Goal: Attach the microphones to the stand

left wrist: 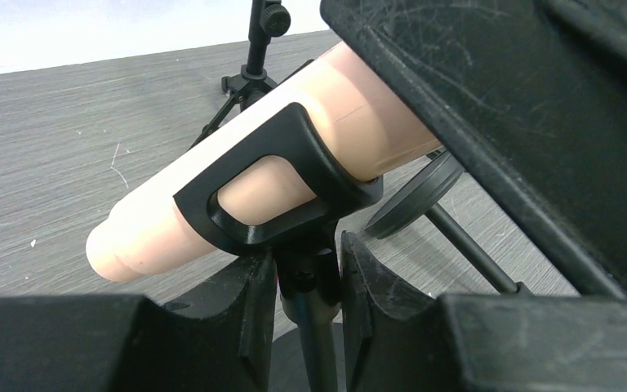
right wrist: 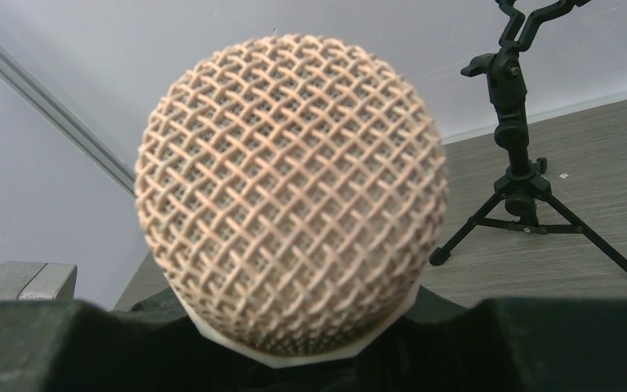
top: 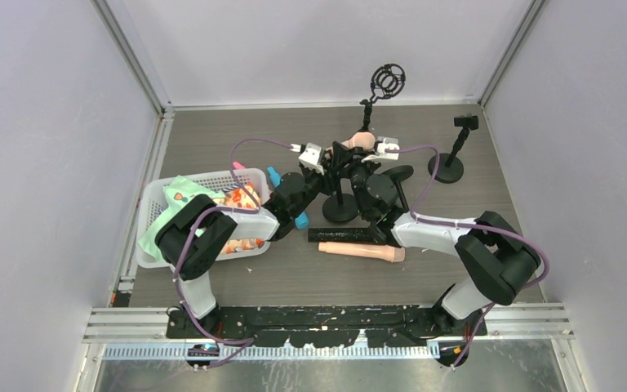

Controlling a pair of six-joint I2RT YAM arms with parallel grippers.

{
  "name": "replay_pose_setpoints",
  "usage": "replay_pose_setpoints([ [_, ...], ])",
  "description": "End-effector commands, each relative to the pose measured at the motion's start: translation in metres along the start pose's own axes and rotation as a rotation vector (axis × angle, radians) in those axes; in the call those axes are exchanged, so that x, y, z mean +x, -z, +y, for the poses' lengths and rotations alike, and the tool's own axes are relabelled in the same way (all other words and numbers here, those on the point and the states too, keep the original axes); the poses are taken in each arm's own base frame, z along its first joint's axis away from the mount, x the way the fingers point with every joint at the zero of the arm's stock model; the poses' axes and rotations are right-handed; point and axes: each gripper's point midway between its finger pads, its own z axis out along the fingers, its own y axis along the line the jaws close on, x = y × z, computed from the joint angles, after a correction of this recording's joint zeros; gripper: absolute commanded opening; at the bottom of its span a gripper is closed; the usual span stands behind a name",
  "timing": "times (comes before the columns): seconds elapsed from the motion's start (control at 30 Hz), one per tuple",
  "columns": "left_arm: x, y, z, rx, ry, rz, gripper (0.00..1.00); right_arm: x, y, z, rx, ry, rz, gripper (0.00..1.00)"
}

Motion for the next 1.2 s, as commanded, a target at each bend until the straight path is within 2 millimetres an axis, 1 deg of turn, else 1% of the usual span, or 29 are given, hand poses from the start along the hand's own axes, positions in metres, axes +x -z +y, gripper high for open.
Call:
replay_pose_setpoints([
  [0.0, -0.05, 0.0, -0.06, 0.209, -0.063, -0.162, 0.0, 0.174, 0.089, -0.095, 0.111, 0.366, 0.637, 0.12],
  [0.03, -0.05, 0.0, -0.059, 0.207, -0.063, -0.158, 0.0, 0.168, 0.087, -0.092, 0.107, 0.353, 0.619, 0.26],
  [0.07, -0.049, -0.001, -0.054, 0.18, -0.063, -0.159, 0.0, 0.159, 0.086, -0.088, 0.099, 0.341, 0.597, 0.37],
  [0.13, -0.047, -0.001, -0.049, 0.152, -0.063, -0.152, 0.0, 0.137, 0.082, -0.077, 0.077, 0.316, 0.545, 0.51],
  [0.2, -0.045, -0.002, -0.045, 0.136, -0.065, -0.145, 0.0, 0.111, 0.077, -0.064, 0.053, 0.289, 0.487, 0.7],
  [0.27, -0.042, -0.002, -0.043, 0.125, -0.063, -0.14, 0.0, 0.083, 0.073, -0.048, 0.018, 0.253, 0.425, 0.77],
  [0.33, -0.04, -0.003, -0.041, 0.117, -0.059, -0.136, 0.0, 0.052, 0.072, -0.032, -0.019, 0.211, 0.362, 0.81],
  [0.4, -0.04, -0.003, -0.041, 0.114, -0.057, -0.136, 0.0, 0.029, 0.074, -0.02, -0.056, 0.181, 0.324, 0.85],
  [0.47, -0.038, -0.003, -0.04, 0.114, -0.059, -0.135, 0.0, 0.009, 0.081, -0.01, -0.099, 0.156, 0.306, 0.88],
  [0.57, -0.037, -0.002, -0.043, 0.13, -0.067, -0.133, 0.0, -0.014, 0.095, 0.0, -0.15, 0.128, 0.313, 0.9],
  [0.6, -0.036, -0.002, -0.044, 0.138, -0.07, -0.131, 0.0, -0.017, 0.103, 0.002, -0.169, 0.128, 0.334, 0.9],
  [0.63, -0.035, -0.001, -0.046, 0.149, -0.071, -0.131, 0.0, -0.025, 0.106, 0.005, -0.18, 0.12, 0.33, 0.9],
  [0.73, -0.031, 0.0, -0.051, 0.182, -0.067, -0.126, 0.0, -0.038, 0.121, 0.002, -0.179, 0.141, 0.372, 0.9],
  [0.83, -0.03, 0.0, -0.052, 0.188, -0.059, -0.131, 0.0, -0.049, 0.13, -0.012, -0.099, 0.175, 0.418, 0.9],
  [0.87, -0.028, 0.001, -0.056, 0.216, -0.06, -0.126, 0.0, -0.05, 0.132, -0.017, -0.073, 0.191, 0.445, 0.91],
  [0.97, -0.027, 0.002, -0.06, 0.242, -0.062, -0.121, 0.0, -0.054, 0.135, -0.022, -0.051, 0.212, 0.54, 0.92],
  [1.17, -0.025, 0.003, -0.063, 0.257, -0.065, -0.118, 0.0, -0.073, 0.126, -0.024, -0.025, 0.148, 0.611, 0.93],
])
